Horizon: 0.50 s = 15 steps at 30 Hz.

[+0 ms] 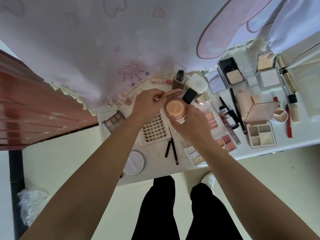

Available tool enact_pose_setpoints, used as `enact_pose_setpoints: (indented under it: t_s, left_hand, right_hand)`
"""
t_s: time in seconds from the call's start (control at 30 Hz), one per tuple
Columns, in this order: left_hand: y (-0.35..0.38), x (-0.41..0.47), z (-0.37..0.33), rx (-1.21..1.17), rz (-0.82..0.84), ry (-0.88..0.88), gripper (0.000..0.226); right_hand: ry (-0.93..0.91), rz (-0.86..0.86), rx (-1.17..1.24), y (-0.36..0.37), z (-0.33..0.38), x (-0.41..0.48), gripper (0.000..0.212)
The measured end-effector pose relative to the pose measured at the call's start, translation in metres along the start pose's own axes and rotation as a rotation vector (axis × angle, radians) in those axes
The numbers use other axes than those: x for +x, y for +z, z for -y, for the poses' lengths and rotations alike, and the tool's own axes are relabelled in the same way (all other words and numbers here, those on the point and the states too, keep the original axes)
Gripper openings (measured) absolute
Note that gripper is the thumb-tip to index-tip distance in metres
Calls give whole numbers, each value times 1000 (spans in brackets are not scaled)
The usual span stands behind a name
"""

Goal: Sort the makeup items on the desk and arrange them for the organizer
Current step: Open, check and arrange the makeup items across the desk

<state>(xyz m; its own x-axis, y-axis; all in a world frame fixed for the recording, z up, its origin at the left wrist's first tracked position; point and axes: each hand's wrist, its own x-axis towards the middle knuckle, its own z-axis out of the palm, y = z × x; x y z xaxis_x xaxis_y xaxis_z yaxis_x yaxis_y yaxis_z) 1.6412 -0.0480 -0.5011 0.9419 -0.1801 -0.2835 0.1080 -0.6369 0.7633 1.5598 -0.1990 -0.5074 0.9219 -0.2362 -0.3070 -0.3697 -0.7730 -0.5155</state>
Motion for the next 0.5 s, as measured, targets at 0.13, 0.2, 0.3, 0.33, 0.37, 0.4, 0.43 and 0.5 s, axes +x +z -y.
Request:
enact_pose_setpoints:
  t_s: [0.13, 0.2, 0.3, 0.33, 0.37, 0.4, 0.43, 0.5]
  left_hand:
    - [-4, 2, 0, 48, -3, 20, 23]
    - [-5, 1, -1, 63, -2, 30, 24]
    - [-6, 0, 0, 40, 7, 24, 29]
    - [-6, 0, 1, 36, 10, 18, 31]
    - [-6, 1, 1, 36, 12, 12, 33]
    - [-5, 1, 1, 37, 13, 3, 36]
    - [-5, 1, 1, 37, 15, -7, 39]
    - [-6, 1, 1, 38, 19, -23, 43]
  right_hand:
    - [-2, -3, -97, 1, 6, 0, 58]
    - [8, 10, -144, 1, 6, 2, 59]
    - [20, 62, -209, -2, 4, 3, 59]
    - [22, 73, -220, -3, 2, 3, 60]
    - [25, 78, -220, -3, 0, 2, 61]
    - [25, 80, -218, -3, -1, 2, 62]
    - [23, 81, -217, -3, -1, 2, 63]
    - [23, 81, -217, -3, -1, 2, 64]
